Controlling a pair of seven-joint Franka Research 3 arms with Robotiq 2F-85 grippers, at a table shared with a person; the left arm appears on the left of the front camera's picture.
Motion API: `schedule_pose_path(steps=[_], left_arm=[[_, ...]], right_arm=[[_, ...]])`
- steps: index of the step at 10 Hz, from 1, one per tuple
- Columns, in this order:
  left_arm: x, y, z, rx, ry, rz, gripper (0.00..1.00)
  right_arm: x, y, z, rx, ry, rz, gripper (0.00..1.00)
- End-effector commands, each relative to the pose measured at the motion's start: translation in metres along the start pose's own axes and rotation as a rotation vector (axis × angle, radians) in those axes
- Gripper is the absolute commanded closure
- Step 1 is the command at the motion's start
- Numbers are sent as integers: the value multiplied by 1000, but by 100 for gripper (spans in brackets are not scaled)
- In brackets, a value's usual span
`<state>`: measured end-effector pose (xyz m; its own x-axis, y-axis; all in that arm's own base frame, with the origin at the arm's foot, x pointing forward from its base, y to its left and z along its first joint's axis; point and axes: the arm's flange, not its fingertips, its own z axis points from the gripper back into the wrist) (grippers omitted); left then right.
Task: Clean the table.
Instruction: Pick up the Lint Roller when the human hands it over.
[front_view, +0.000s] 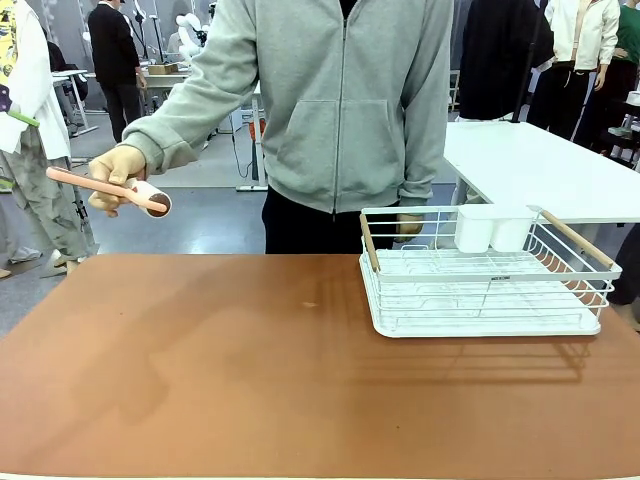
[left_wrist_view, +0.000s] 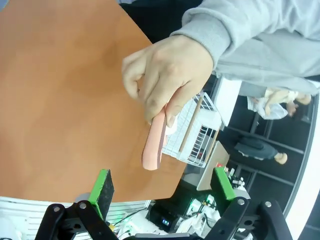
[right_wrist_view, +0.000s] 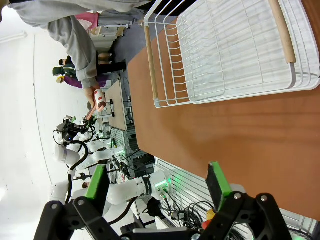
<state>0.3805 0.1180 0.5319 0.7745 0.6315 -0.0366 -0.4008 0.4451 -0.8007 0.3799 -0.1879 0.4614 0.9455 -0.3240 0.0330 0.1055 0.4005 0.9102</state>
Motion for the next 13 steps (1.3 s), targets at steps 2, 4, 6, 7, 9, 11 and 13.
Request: schedule_pose_path(steps=[2, 4, 6, 7, 9, 11, 13], left_arm=[[-17, -4, -15, 57, -63, 101, 0], [-25, 0, -30, 53, -94, 112, 0], [-28, 7, -40, 46, -149, 123, 0], [-31, 10, -43, 27, -151, 134, 0], [-34, 15, -49, 2, -159, 142, 0], [-35, 18, -52, -30, -180, 162, 0], [-37, 21, -51, -35, -180, 180, 0]], right_arm=[[-2, 3, 2, 4, 5, 11, 0], [-2, 3, 2, 4, 5, 11, 0], [-2, 3, 2, 4, 5, 11, 0], [-2, 3, 2, 4, 5, 11, 0], [-2, 3, 2, 4, 5, 11, 0], [-2, 3, 2, 4, 5, 11, 0], [-2, 3, 2, 4, 5, 11, 0]])
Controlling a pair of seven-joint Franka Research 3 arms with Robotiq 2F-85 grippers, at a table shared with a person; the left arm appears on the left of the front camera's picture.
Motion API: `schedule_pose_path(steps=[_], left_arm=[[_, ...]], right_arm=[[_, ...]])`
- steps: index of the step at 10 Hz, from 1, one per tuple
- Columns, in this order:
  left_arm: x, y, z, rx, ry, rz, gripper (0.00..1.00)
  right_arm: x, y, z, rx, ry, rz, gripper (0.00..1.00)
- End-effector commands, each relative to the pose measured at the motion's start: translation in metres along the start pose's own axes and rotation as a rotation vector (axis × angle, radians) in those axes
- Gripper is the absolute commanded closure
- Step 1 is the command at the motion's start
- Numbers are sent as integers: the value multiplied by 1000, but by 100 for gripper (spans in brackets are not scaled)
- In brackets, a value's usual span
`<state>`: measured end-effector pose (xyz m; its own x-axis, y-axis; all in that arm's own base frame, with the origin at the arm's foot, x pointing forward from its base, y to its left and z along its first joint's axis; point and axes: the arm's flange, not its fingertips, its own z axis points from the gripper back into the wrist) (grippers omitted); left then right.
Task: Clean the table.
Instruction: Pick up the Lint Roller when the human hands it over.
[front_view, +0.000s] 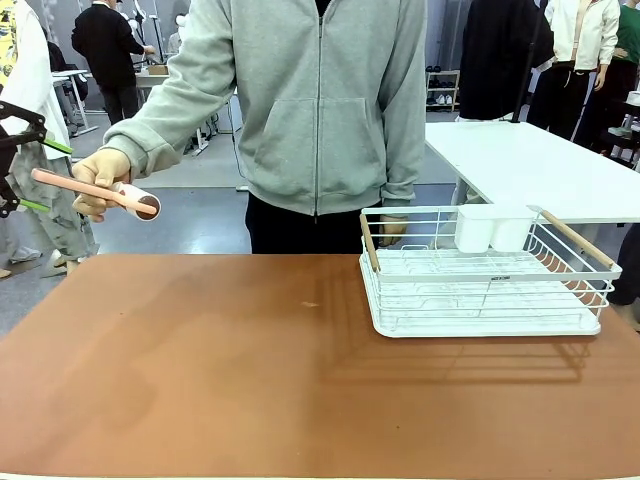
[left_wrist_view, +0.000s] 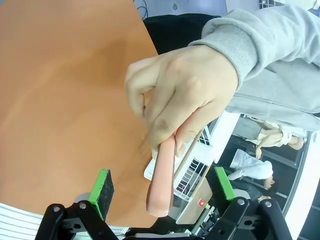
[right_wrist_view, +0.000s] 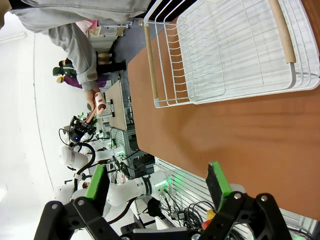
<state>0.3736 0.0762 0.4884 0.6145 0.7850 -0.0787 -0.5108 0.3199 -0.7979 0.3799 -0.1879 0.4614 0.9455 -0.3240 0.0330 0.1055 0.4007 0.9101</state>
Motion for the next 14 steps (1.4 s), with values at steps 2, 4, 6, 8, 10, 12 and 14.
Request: schedule_pose_path(steps=[2, 4, 6, 8, 10, 12, 14], left_arm=[[-7, 4, -3, -30, -29, 21, 5], [-8, 3, -4, -61, -25, 25, 62], [-9, 3, -9, -62, -11, 19, 100], [-8, 2, -12, -73, -9, 21, 83], [-7, 2, -13, -77, -15, 19, 100], [-8, 2, -12, -81, -14, 18, 100], [-9, 2, -12, -81, -19, 22, 100]], right_arm=[[-2, 3, 2, 4, 5, 11, 0], [-2, 3, 2, 4, 5, 11, 0], [-2, 3, 2, 4, 5, 11, 0], [-2, 3, 2, 4, 5, 11, 0], [-2, 3, 2, 4, 5, 11, 0], [-2, 3, 2, 4, 5, 11, 0], [-2, 3, 2, 4, 5, 11, 0]])
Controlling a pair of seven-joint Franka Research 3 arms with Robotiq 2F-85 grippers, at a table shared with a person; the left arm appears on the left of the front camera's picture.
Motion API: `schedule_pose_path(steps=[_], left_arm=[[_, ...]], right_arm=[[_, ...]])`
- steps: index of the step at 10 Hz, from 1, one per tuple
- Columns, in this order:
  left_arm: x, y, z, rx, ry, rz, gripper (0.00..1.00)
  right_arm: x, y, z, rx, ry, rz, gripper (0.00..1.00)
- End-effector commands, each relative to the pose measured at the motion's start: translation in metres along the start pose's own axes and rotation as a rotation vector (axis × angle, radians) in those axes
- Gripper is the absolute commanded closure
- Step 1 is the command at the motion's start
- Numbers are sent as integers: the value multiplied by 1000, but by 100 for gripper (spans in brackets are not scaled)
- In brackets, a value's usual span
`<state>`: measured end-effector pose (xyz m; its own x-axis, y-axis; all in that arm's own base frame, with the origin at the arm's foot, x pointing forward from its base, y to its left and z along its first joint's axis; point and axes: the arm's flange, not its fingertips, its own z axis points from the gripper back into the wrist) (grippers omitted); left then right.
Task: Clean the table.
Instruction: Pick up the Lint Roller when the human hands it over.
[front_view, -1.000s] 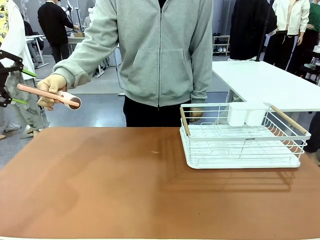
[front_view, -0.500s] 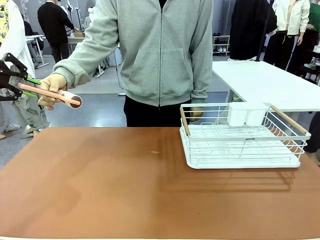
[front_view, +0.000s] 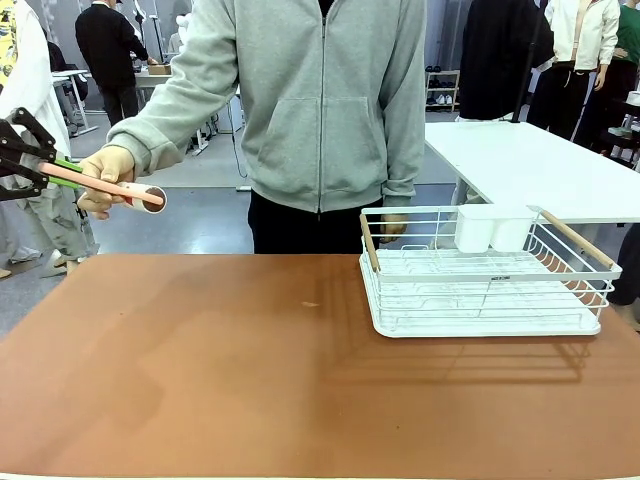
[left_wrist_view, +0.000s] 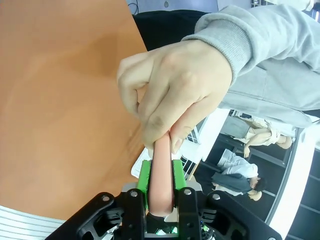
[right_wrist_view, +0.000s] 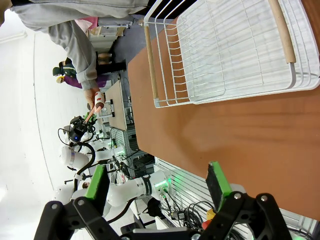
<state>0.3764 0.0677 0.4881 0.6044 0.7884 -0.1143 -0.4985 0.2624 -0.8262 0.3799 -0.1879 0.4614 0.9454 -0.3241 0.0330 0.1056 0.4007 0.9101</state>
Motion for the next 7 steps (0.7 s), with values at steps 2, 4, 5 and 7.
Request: schedule_pose_path(steps=[2, 4, 5, 7], left_arm=[[-5, 6, -4, 0, -4, -28, 100], [0, 0, 0, 0, -1, 0, 100], [0, 0, 0, 0, -1, 0, 100], [0, 0, 0, 0, -1, 0, 100]], right_arm=[[-2, 3, 2, 4, 5, 11, 0], [-2, 3, 2, 4, 5, 11, 0], [-2, 3, 2, 4, 5, 11, 0], [-2, 3, 2, 4, 5, 11, 0]])
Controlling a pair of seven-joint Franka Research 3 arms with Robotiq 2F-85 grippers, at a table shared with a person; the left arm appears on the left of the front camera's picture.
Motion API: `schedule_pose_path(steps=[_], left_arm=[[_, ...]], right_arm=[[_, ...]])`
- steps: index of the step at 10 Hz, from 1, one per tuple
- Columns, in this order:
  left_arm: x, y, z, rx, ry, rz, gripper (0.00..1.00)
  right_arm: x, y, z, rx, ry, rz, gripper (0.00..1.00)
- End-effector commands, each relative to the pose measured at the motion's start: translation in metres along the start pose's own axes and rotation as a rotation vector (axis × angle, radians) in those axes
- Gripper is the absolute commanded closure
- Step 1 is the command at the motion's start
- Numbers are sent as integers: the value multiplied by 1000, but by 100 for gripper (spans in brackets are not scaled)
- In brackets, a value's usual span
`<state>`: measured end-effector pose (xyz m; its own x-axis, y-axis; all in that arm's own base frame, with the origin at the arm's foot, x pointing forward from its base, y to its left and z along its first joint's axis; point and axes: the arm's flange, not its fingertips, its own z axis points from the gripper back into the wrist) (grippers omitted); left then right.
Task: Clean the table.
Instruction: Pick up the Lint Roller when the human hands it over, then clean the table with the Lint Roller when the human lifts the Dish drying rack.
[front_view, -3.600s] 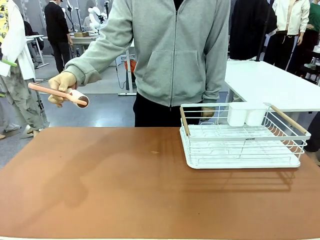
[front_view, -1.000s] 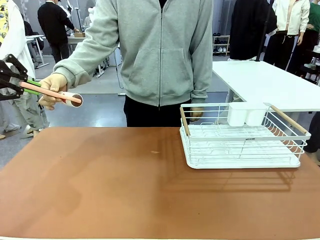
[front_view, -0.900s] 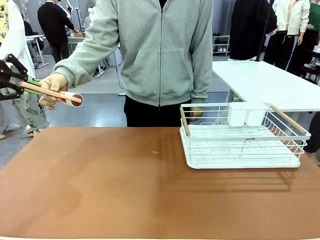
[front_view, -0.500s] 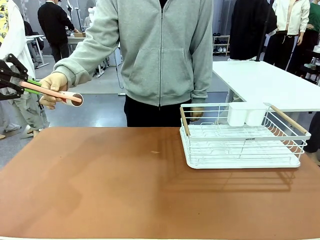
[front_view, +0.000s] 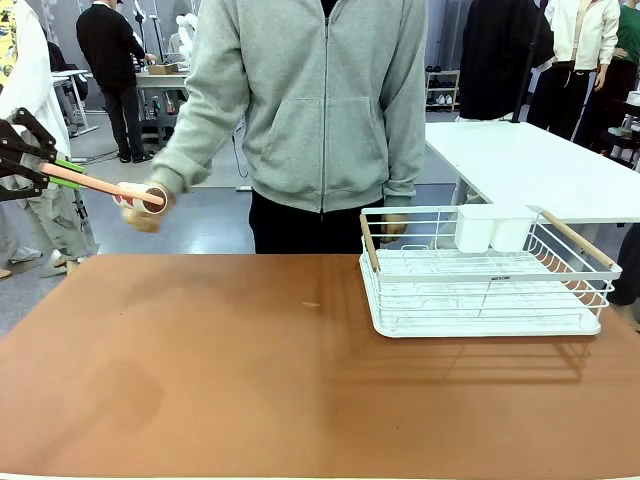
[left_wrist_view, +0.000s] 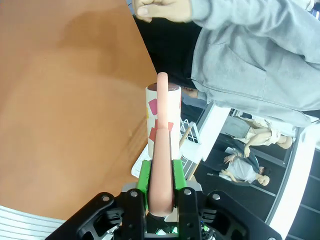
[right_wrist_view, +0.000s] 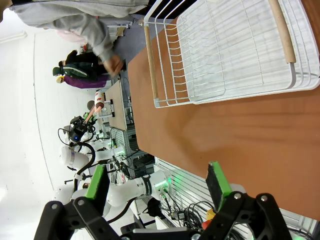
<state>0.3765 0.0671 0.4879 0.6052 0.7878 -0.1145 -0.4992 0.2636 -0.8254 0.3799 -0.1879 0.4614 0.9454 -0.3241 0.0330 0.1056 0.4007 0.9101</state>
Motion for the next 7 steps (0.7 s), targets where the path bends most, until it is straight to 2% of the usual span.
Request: schedule_pose_path(steps=[1, 7], left_arm=[[0, 0, 1, -2, -2, 1, 100], [0, 0, 1, -2, -2, 1, 100]], right_arm=[[-2, 3, 2, 4, 5, 11, 0], [-2, 3, 2, 4, 5, 11, 0]])
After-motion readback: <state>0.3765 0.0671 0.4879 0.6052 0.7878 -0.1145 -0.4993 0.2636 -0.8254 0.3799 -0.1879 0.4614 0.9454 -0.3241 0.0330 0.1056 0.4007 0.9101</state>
